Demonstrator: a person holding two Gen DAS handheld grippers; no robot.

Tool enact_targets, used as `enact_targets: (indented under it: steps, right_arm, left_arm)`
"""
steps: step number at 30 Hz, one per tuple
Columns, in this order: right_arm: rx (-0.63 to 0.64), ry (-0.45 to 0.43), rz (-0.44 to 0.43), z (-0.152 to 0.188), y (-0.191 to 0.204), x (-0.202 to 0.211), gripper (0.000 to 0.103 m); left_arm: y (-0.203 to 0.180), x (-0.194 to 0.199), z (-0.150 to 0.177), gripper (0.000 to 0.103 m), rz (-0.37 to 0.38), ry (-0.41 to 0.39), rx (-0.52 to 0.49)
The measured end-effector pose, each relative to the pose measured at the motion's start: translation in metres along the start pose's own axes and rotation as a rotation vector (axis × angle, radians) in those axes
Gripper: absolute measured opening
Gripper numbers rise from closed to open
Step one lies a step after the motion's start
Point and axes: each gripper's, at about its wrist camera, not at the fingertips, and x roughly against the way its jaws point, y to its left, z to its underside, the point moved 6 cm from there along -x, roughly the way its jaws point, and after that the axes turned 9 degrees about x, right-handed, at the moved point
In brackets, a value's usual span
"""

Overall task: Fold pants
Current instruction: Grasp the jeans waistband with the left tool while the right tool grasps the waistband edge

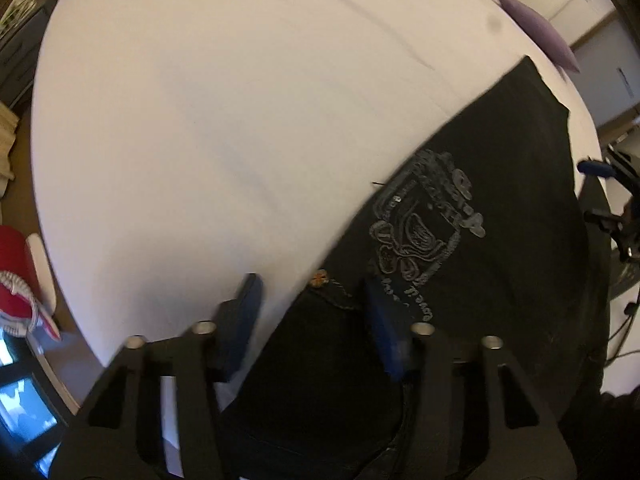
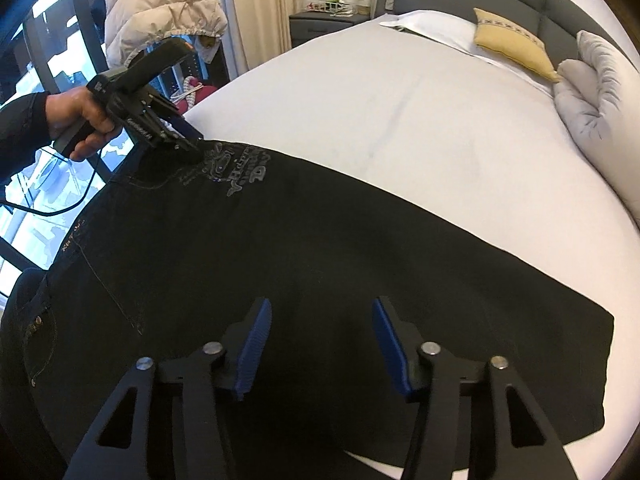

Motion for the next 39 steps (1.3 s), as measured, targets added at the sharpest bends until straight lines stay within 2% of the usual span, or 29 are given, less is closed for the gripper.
enact_targets:
  steps: [1, 2, 4, 8, 13, 15, 18, 21, 23, 26, 27, 30, 33, 34, 35, 38, 39]
  right_arm:
    - [0.009, -0.003, -0.005, -0.004, 0.001, -0.001, 0.051]
    - [0.015, -0.007, -0.009, -0.006, 0.002, -0.002, 0.051]
    - [0.032, -0.026, -0.033, -0.014, 0.004, 0.0, 0.051]
    - [0.079, -0.05, -0.056, -0.039, 0.004, 0.002, 0.05]
    - [0.186, -0.052, -0.061, -0.069, 0.01, -0.004, 0.048]
    - [0.249, -0.045, -0.062, -0.083, 0.015, -0.011, 0.048]
    - [0.332, -0.025, -0.071, -0.101, 0.022, -0.024, 0.048]
    - [0.407, 0.014, -0.065, -0.112, 0.03, -0.038, 0.048]
    - [0.446, 0.053, -0.068, -0.118, 0.035, -0.049, 0.044]
    - [0.468, 0.082, -0.084, -0.12, 0.04, -0.056, 0.04]
    - [0.474, 0.09, -0.096, -0.123, 0.043, -0.058, 0.04]
    - [0.492, 0.118, -0.118, -0.124, 0.052, -0.063, 0.039]
    - [0.491, 0.145, -0.131, -0.121, 0.052, -0.068, 0.039]
    - [0.485, 0.153, -0.136, -0.12, 0.051, -0.069, 0.036]
    - [0.478, 0.159, -0.14, -0.12, 0.05, -0.071, 0.026]
    - [0.456, 0.162, -0.153, -0.116, 0.049, -0.069, 0.011]
    - [0.452, 0.161, -0.157, -0.114, 0.05, -0.067, 0.01]
  left_arm:
    - [0.0, 0.001, -0.001, 0.026, 0.006, 0.003, 0.004]
    - [-0.001, 0.002, -0.003, 0.02, 0.011, 0.005, 0.006]
    - [-0.005, 0.004, -0.003, 0.012, -0.012, -0.007, -0.01]
    - [-0.021, 0.024, 0.002, 0.005, -0.076, -0.097, -0.064]
    - [-0.042, 0.061, 0.019, 0.005, -0.09, -0.254, -0.089]
    - [-0.057, 0.085, 0.057, 0.005, -0.077, -0.291, -0.099]
    - [-0.068, 0.094, 0.068, 0.005, -0.075, -0.321, -0.107]
    - [-0.076, 0.095, 0.063, 0.005, -0.074, -0.337, -0.104]
    - [-0.069, 0.101, 0.07, 0.005, -0.071, -0.341, -0.099]
    - [-0.067, 0.109, 0.069, 0.005, -0.064, -0.348, -0.096]
    - [-0.08, 0.101, 0.072, 0.005, -0.064, -0.35, -0.098]
    - [-0.082, 0.091, 0.113, 0.005, -0.053, -0.356, -0.098]
    - [-0.088, 0.087, 0.113, 0.005, -0.049, -0.356, -0.096]
    - [-0.088, 0.087, 0.114, 0.005, -0.048, -0.356, -0.096]
    - [-0.089, 0.087, 0.112, 0.005, -0.047, -0.355, -0.095]
    - [-0.078, 0.087, 0.113, 0.005, -0.044, -0.357, -0.097]
    - [-0.078, 0.087, 0.113, 0.005, -0.045, -0.358, -0.097]
